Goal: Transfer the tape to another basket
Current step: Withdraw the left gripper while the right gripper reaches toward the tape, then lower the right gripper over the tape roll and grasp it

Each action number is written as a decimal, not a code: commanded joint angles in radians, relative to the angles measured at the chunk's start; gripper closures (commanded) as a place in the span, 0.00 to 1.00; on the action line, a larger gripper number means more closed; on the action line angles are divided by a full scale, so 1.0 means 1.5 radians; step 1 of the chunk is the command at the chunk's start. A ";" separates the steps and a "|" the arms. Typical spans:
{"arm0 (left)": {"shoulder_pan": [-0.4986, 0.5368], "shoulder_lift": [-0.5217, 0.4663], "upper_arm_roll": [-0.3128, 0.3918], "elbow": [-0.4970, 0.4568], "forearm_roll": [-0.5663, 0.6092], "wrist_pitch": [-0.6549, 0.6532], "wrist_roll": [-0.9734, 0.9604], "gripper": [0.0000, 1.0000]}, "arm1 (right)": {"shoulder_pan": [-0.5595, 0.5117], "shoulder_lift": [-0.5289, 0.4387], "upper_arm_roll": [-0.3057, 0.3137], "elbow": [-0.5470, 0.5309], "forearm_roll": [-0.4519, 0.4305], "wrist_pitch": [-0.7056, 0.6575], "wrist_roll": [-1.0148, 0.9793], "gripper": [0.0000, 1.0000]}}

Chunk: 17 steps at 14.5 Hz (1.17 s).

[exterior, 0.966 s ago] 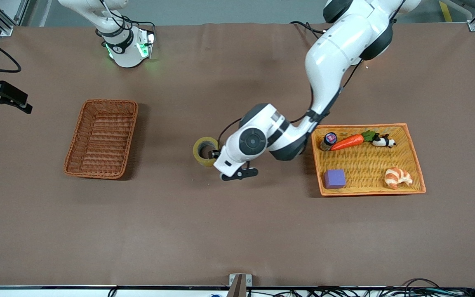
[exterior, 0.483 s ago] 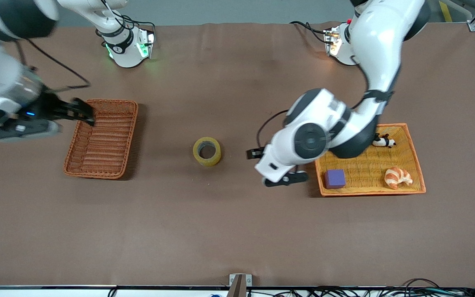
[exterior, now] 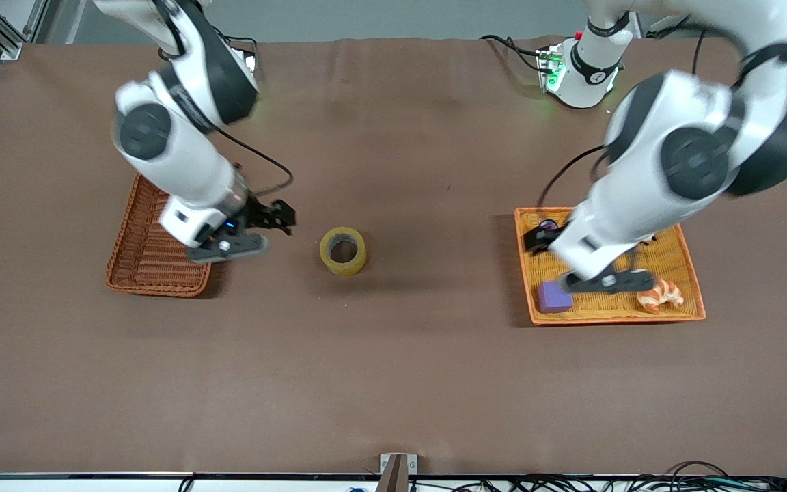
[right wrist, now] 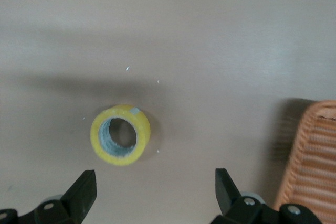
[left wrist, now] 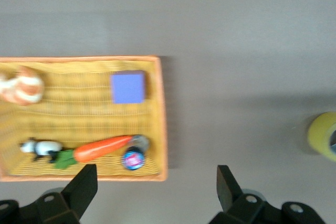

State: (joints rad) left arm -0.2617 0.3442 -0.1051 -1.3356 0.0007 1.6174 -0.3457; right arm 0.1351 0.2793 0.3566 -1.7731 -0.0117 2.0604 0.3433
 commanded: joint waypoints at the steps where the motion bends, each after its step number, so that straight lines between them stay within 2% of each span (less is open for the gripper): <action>1: 0.002 -0.155 0.069 -0.153 -0.021 0.029 0.090 0.00 | 0.048 0.076 0.002 0.004 -0.052 0.044 0.054 0.00; 3: 0.020 -0.209 0.092 -0.185 -0.017 0.029 0.136 0.01 | 0.062 0.100 0.003 -0.048 -0.083 0.112 0.082 0.00; 6: 0.064 -0.252 0.093 -0.193 -0.012 0.026 0.212 0.03 | 0.090 0.128 0.003 -0.109 -0.088 0.211 0.095 0.00; 11: 0.095 -0.278 0.086 -0.185 -0.010 0.018 0.226 0.00 | 0.101 0.191 0.003 -0.109 -0.197 0.256 0.173 0.00; 16: 0.104 -0.265 0.046 -0.180 0.014 0.002 0.167 0.00 | 0.092 0.221 0.000 -0.105 -0.212 0.296 0.175 0.00; 17: 0.105 -0.262 0.045 -0.181 0.012 0.001 0.152 0.00 | 0.092 0.231 -0.002 -0.105 -0.224 0.314 0.180 0.03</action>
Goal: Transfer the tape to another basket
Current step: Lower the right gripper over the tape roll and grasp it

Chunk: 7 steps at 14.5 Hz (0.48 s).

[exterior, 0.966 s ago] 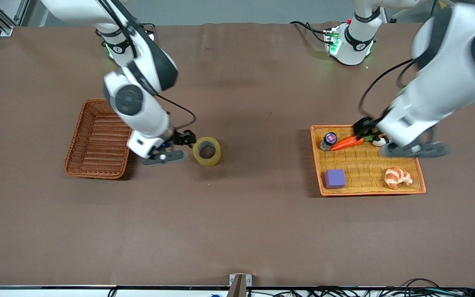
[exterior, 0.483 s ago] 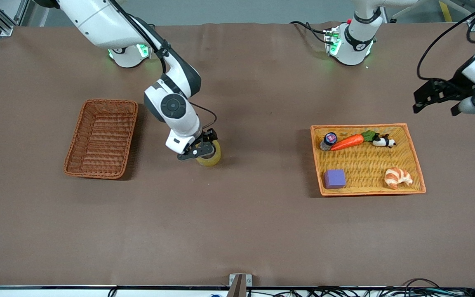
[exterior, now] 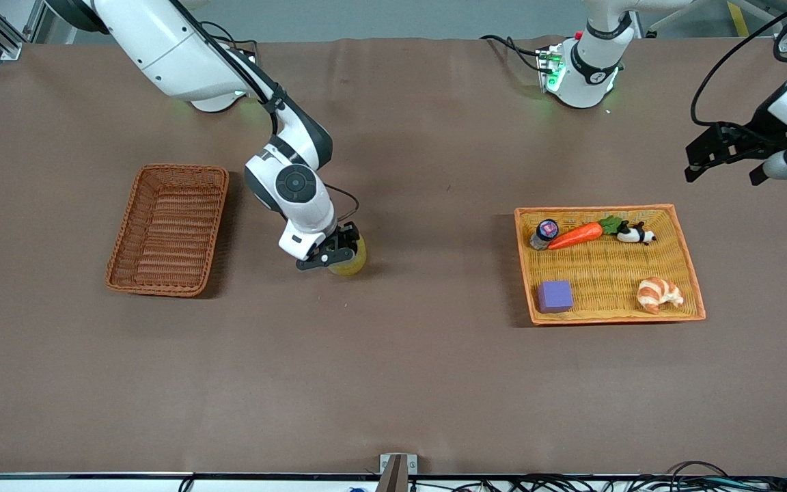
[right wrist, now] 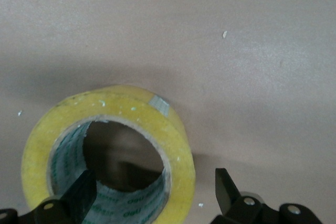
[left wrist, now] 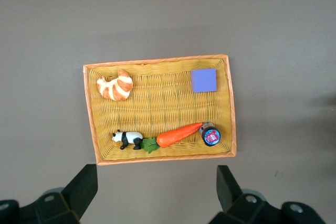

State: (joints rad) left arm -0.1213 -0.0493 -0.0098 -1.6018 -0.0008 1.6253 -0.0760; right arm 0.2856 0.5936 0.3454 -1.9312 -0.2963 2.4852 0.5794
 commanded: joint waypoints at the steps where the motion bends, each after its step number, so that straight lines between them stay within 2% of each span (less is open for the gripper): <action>1: 0.011 0.000 -0.019 -0.006 0.009 -0.012 -0.036 0.00 | -0.009 0.022 0.005 0.000 -0.042 0.030 0.026 0.12; 2: 0.012 0.000 -0.020 -0.008 0.007 -0.018 -0.041 0.00 | -0.013 0.022 0.005 0.001 -0.044 0.025 0.024 0.27; 4: 0.013 0.000 -0.022 -0.010 0.007 -0.019 -0.053 0.00 | -0.022 0.022 0.006 0.002 -0.043 0.021 0.024 0.65; 6: 0.032 0.000 -0.030 -0.010 0.006 -0.018 -0.048 0.00 | -0.024 0.019 0.007 0.007 -0.043 -0.001 0.025 0.92; 7: 0.035 0.001 -0.034 -0.010 0.006 -0.018 -0.041 0.00 | -0.023 0.018 0.009 0.021 -0.040 -0.030 0.035 1.00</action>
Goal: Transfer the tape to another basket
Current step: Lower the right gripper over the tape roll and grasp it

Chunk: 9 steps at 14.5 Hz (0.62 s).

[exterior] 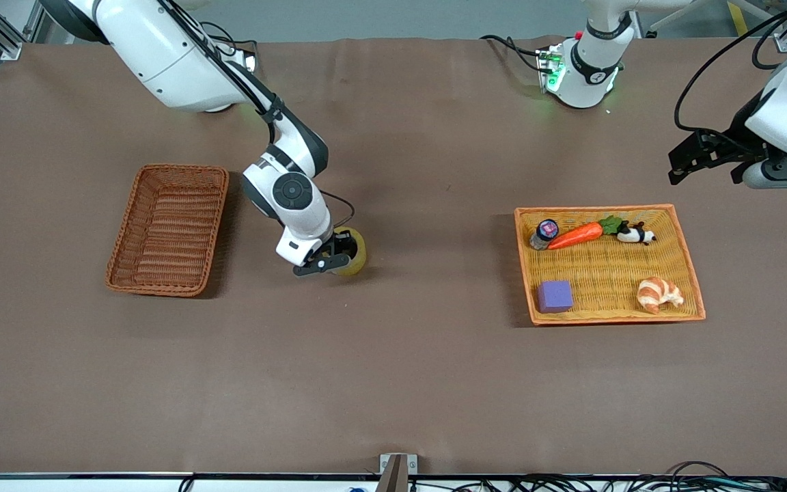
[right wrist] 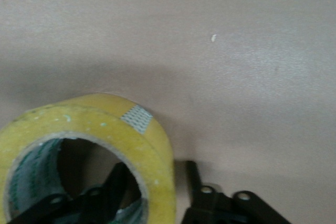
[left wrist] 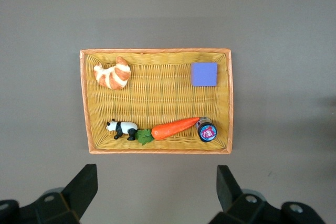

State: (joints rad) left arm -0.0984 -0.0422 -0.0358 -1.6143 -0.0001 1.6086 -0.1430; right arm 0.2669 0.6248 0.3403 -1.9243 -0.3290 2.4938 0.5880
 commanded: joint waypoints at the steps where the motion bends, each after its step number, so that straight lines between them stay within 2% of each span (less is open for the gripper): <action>1: 0.020 -0.003 -0.017 -0.002 0.005 -0.007 0.003 0.00 | -0.011 -0.002 0.013 0.029 -0.019 -0.069 0.040 1.00; 4: 0.020 0.005 -0.017 0.003 0.007 -0.007 0.002 0.00 | -0.011 -0.019 0.016 0.042 -0.014 -0.089 0.043 1.00; 6: 0.021 0.007 -0.017 0.005 0.007 -0.006 -0.002 0.00 | -0.028 -0.065 0.022 0.043 -0.010 -0.143 0.053 1.00; 8: 0.021 0.008 -0.017 0.006 0.007 -0.007 0.000 0.00 | -0.095 -0.131 0.061 0.043 0.009 -0.213 0.048 1.00; 9: 0.021 0.009 -0.017 0.006 0.007 -0.006 -0.006 0.00 | -0.128 -0.163 0.071 0.043 0.042 -0.242 0.037 1.00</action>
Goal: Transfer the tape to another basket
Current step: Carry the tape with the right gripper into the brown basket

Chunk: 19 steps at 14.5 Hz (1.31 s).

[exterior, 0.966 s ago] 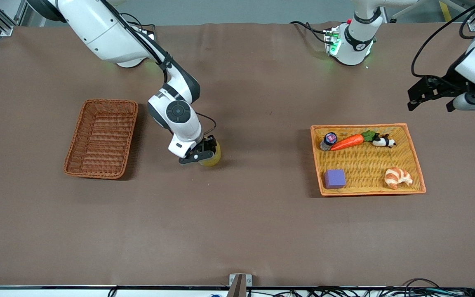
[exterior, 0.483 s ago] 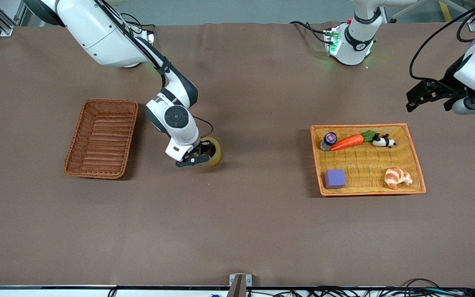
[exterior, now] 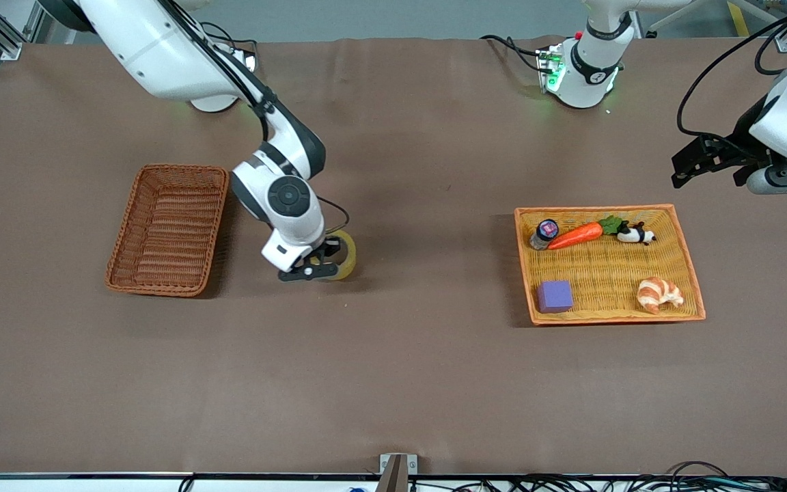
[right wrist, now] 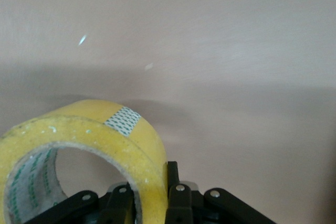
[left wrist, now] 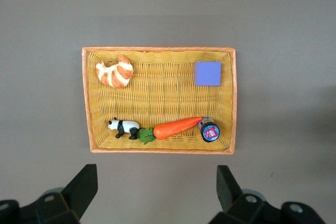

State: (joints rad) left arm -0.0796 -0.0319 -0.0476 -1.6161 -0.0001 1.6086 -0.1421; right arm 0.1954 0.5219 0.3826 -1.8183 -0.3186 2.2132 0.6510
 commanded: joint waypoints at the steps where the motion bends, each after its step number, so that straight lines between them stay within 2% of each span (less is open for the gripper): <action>1: 0.007 0.004 -0.009 0.007 0.006 -0.002 -0.012 0.00 | -0.101 -0.129 0.042 -0.028 0.061 -0.081 -0.048 1.00; 2: 0.007 0.004 -0.009 0.007 0.007 -0.002 -0.011 0.00 | -0.125 -0.164 0.027 -0.028 0.085 -0.116 -0.113 1.00; 4: 0.008 0.004 -0.009 0.007 0.006 -0.002 -0.008 0.00 | -0.136 -0.218 -0.050 -0.036 0.121 -0.162 -0.229 1.00; 8: 0.007 0.003 -0.009 0.006 0.008 -0.002 -0.010 0.00 | -0.136 -0.279 -0.182 -0.122 0.123 -0.159 -0.406 1.00; 11: 0.008 0.004 -0.009 0.006 0.011 0.000 -0.008 0.00 | -0.137 -0.332 -0.240 -0.279 0.123 -0.014 -0.471 1.00; 13: 0.008 0.008 -0.009 0.006 0.012 0.000 -0.005 0.00 | -0.136 -0.341 -0.282 -0.372 0.124 0.094 -0.508 0.99; 15: 0.008 0.009 -0.009 0.006 0.012 0.001 -0.006 0.00 | -0.137 -0.338 -0.301 -0.450 0.124 0.198 -0.519 0.99; 17: 0.008 0.009 -0.009 0.006 0.012 0.002 -0.006 0.00 | -0.138 -0.328 -0.327 -0.490 0.124 0.274 -0.546 0.99; 19: 0.008 0.011 -0.009 0.006 0.012 0.003 -0.006 0.00 | -0.138 -0.309 -0.340 -0.503 0.124 0.295 -0.552 0.98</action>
State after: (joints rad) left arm -0.0772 -0.0200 -0.0493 -1.6157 0.0000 1.6098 -0.1445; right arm -0.0145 0.0821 -0.1082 -2.5312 -0.1533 2.6229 -0.1424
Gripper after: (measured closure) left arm 0.000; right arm 0.789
